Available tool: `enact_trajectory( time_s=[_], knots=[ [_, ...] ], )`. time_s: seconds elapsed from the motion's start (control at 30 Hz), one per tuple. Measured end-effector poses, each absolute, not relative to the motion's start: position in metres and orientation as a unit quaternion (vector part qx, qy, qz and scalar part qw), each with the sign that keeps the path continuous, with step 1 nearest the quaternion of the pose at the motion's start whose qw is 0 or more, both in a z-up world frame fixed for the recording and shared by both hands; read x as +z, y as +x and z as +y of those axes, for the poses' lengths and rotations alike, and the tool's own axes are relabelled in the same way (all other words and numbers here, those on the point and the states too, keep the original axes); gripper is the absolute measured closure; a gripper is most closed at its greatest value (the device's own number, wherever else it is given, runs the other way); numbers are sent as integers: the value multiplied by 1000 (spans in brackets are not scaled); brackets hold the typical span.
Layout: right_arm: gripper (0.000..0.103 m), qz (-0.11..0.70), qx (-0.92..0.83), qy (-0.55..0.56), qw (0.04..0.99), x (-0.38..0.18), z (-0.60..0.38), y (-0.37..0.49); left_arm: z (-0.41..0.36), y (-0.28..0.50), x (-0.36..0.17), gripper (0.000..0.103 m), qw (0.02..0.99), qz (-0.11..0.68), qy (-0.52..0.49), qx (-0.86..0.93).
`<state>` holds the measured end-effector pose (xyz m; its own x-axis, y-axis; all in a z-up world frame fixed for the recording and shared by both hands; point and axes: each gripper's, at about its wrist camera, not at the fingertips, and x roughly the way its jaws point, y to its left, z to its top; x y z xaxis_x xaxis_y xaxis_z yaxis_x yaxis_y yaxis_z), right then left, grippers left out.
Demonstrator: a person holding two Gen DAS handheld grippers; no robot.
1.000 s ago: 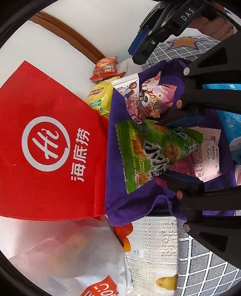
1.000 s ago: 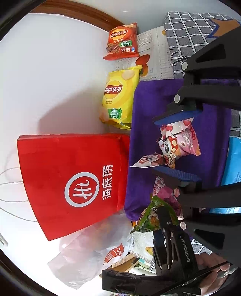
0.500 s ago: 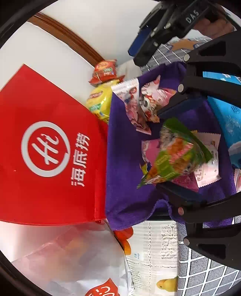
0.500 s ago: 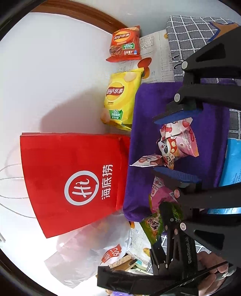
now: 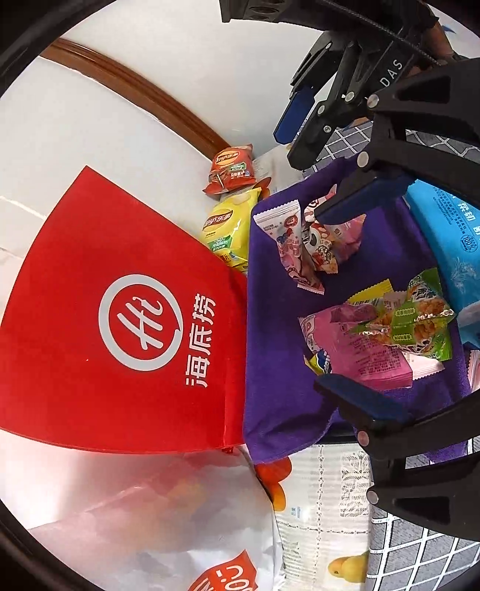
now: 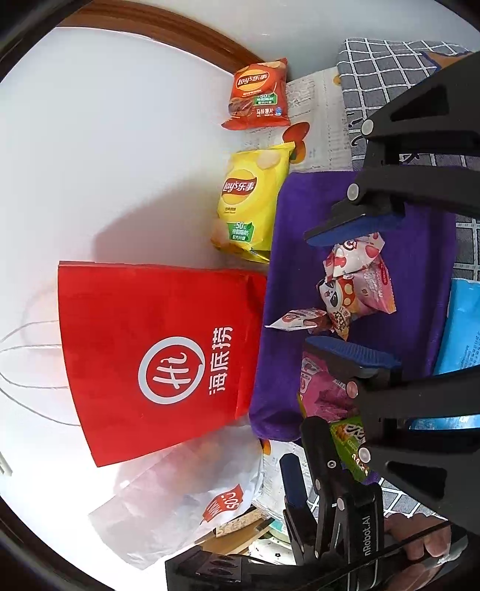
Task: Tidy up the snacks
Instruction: 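Withdraw both tools from the towel back toward the snack pile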
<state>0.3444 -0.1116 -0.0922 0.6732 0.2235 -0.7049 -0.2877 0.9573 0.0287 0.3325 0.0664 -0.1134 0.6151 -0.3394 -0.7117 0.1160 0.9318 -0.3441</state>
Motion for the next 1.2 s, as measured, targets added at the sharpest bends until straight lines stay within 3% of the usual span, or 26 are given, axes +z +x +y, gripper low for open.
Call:
enact_trajectory(
  time_s=[0.6, 1.2],
  knots=[
    [52, 368, 134, -34, 919, -76, -118, 325, 57, 318, -95, 21, 894, 415, -121, -121],
    [52, 393, 103, -22, 913, -93, -161, 227, 39, 270, -38, 21, 920, 365, -83, -117]
  ],
)
